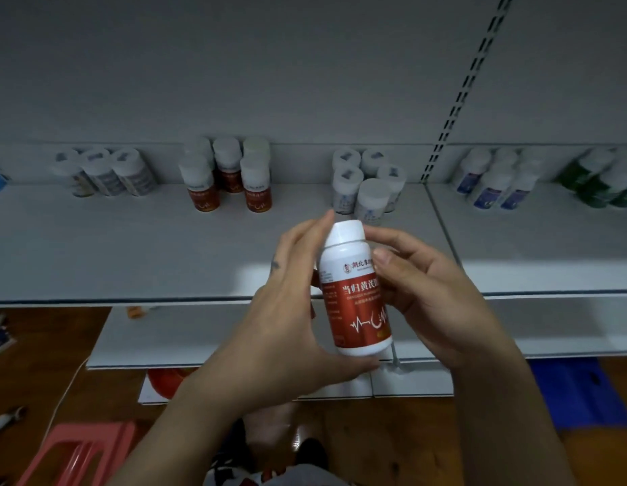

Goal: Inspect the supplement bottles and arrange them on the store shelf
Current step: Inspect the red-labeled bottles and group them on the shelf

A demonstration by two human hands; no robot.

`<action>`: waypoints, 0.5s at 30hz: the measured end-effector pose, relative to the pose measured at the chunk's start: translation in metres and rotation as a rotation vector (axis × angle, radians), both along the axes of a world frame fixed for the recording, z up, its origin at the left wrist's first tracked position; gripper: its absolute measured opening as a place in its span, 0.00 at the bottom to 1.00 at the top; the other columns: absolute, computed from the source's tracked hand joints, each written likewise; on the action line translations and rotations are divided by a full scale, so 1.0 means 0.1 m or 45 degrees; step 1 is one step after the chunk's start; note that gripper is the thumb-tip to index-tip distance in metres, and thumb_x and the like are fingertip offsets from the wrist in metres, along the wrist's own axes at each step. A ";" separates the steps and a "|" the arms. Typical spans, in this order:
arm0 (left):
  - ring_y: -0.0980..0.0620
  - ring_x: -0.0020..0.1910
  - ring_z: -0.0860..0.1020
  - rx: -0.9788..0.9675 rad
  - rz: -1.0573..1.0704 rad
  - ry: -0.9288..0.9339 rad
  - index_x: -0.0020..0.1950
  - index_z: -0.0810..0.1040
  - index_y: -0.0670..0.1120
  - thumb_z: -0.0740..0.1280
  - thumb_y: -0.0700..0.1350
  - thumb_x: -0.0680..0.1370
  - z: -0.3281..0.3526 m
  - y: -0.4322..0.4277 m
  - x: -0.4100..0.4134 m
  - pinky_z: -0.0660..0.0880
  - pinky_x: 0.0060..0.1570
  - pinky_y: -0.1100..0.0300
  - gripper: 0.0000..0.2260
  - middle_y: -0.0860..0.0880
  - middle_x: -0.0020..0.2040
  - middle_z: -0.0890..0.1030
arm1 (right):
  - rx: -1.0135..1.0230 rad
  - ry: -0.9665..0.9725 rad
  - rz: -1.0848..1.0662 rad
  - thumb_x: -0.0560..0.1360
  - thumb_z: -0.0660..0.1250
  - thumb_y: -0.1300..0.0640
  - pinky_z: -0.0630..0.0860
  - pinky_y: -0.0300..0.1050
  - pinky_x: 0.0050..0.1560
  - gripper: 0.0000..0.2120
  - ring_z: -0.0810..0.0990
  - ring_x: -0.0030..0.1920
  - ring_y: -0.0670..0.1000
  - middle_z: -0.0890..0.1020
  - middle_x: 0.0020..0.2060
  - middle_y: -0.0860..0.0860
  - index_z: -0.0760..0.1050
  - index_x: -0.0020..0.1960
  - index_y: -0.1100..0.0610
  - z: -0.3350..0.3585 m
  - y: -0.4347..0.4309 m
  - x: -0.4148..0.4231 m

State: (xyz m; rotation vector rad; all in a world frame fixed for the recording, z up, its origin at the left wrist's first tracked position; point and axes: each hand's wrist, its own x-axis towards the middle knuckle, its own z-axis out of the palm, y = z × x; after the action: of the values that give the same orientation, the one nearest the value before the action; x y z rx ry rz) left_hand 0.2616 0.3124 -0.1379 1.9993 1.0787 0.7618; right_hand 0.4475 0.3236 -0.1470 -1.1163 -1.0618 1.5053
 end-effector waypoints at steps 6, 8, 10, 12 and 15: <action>0.66 0.54 0.72 -0.062 0.057 0.021 0.71 0.46 0.71 0.82 0.58 0.56 -0.08 0.04 0.01 0.73 0.45 0.71 0.56 0.71 0.67 0.54 | -0.167 0.078 0.219 0.71 0.67 0.57 0.76 0.58 0.60 0.25 0.81 0.58 0.62 0.83 0.56 0.60 0.73 0.67 0.50 -0.14 -0.05 0.05; 0.67 0.55 0.71 -0.063 0.055 0.057 0.71 0.45 0.71 0.82 0.58 0.57 -0.10 0.07 -0.01 0.71 0.46 0.71 0.56 0.71 0.67 0.53 | -0.170 0.079 0.268 0.71 0.67 0.60 0.74 0.60 0.62 0.27 0.80 0.59 0.64 0.83 0.57 0.61 0.71 0.69 0.50 -0.16 -0.02 0.04; 0.69 0.54 0.71 -0.055 0.057 0.088 0.71 0.44 0.70 0.81 0.59 0.57 -0.11 0.12 -0.03 0.70 0.46 0.75 0.56 0.71 0.67 0.53 | -0.153 0.077 0.278 0.71 0.67 0.61 0.73 0.64 0.63 0.28 0.80 0.59 0.66 0.82 0.56 0.63 0.70 0.70 0.51 -0.19 0.02 0.03; 0.69 0.55 0.70 -0.043 0.060 0.130 0.71 0.43 0.70 0.81 0.60 0.57 -0.12 0.16 -0.06 0.69 0.45 0.77 0.57 0.70 0.68 0.53 | -0.132 0.068 0.267 0.71 0.67 0.61 0.73 0.65 0.62 0.29 0.80 0.59 0.66 0.82 0.56 0.63 0.69 0.71 0.51 -0.20 0.06 0.01; 0.69 0.58 0.68 -0.018 0.060 0.181 0.74 0.41 0.68 0.81 0.59 0.58 -0.13 0.21 -0.10 0.72 0.48 0.74 0.58 0.69 0.70 0.50 | -0.115 0.067 0.239 0.70 0.69 0.61 0.78 0.56 0.57 0.30 0.81 0.57 0.63 0.83 0.56 0.61 0.68 0.71 0.51 -0.21 0.11 -0.04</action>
State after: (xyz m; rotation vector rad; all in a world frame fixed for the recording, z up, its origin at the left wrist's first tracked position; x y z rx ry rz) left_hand 0.2517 0.3338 -0.1511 2.0475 1.2135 0.6424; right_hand 0.4438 0.3346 -0.1682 -1.0557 -1.0961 1.7360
